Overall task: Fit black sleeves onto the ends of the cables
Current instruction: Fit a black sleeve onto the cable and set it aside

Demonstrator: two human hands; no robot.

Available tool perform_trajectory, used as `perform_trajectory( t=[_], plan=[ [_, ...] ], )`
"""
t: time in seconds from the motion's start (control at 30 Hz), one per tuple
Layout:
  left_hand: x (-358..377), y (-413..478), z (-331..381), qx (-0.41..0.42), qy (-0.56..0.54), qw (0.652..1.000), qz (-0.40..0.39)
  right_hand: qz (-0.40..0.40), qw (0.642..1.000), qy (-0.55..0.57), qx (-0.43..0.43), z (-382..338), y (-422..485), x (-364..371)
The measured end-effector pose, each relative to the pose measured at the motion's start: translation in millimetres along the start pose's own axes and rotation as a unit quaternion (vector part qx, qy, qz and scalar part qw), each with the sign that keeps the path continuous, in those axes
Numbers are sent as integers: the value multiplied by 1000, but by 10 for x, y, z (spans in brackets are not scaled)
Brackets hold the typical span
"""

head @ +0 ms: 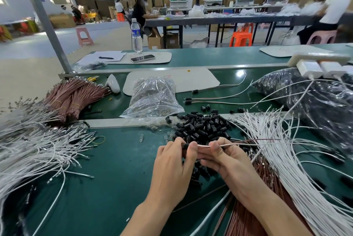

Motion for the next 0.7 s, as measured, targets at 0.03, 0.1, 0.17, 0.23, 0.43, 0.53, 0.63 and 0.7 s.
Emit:
perform_trajectory(
  t=[0.03,0.1,0.17,0.23,0.43,0.53,0.63,0.7],
  plan=[
    [-1,-7,8,2,-4,1000,2,2,1000,9,3,-5,-2,8],
    [-16,-26,19,0,-29,1000,10,1,1000,25,4,-13,-6,33],
    [-44,-28,30,-6,-96,995,40,5,1000,26,-1,-30,-10,47],
    [-100,-8,33,-20,-191,975,109,40,999,17,-11,-62,-10,31],
    [-307,51,-85,-63,-265,938,214,138,989,-26,-53,-181,-71,-65],
    [-447,31,-126,-60,-245,942,223,146,983,-83,-72,-302,-105,-48],
    [-563,128,-30,-22,-233,954,186,135,972,-154,-119,-652,-28,-5],
    [-605,358,117,28,-203,967,152,127,964,-183,-148,-1025,150,-89]
  ],
)
Point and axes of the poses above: each hand's wrist, its own y-axis towards the middle knuckle, its own x-axis out of the palm, z = x × y, the point moved 1 cm from there along y, towards the middle knuckle, and after that the axes turned 11 degrees about -z, right-handed, at the moved point
